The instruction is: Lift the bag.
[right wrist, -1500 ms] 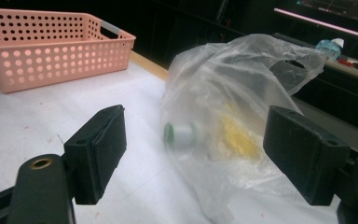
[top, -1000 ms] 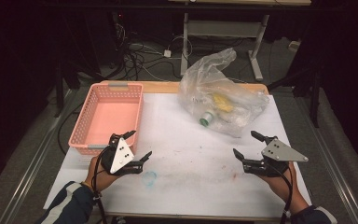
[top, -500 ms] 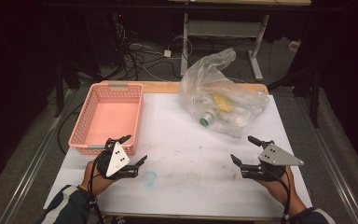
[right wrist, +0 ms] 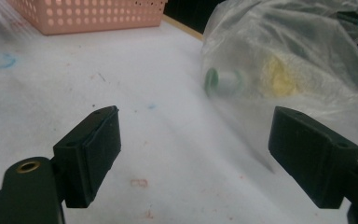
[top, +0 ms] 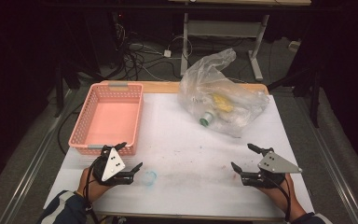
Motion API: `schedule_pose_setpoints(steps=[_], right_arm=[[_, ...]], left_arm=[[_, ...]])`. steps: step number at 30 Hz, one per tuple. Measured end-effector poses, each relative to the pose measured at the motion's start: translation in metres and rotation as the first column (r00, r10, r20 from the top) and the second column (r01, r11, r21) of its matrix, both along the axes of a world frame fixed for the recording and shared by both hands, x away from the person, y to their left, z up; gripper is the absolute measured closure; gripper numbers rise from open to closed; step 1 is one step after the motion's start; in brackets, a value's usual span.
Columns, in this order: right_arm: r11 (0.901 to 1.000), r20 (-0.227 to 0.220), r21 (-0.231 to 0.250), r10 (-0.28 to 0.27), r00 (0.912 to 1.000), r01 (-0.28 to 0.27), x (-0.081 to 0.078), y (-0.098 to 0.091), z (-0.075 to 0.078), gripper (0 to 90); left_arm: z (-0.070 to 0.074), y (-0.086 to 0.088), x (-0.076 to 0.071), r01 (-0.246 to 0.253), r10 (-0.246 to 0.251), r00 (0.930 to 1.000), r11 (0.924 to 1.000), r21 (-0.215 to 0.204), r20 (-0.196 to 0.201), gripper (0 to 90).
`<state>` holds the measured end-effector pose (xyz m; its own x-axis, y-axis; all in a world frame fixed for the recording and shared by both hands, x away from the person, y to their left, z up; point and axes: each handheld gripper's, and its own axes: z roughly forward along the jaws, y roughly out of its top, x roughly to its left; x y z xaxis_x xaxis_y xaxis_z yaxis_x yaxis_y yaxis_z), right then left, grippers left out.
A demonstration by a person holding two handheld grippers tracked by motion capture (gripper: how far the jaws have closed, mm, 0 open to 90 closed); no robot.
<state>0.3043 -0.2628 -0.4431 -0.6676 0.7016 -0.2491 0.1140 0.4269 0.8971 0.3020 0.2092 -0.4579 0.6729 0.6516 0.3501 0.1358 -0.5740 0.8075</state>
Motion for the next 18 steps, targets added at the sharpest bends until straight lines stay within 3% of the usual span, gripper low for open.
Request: schedule_pose_setpoints(steps=[6, 18], right_arm=[[0.9998, -0.019, -0.019, 0.002, 0.9998, -0.003, -0.0058, 0.0013, -0.0114, 17.3], [0.9999, 0.010, -0.010, 0.010, 0.9999, -0.010, -0.0091, 0.0004, -0.0048, 17.3]], left_arm=[[-0.0020, 0.0017, -0.0040, 0.006, -0.006, 1.0000, 0.9999, 0.008, -0.004, 15.1], [0.0016, 0.0015, -0.0060, 0.003, -0.003, 1.0000, 1.0000, 0.000, 0.004, 15.1]])
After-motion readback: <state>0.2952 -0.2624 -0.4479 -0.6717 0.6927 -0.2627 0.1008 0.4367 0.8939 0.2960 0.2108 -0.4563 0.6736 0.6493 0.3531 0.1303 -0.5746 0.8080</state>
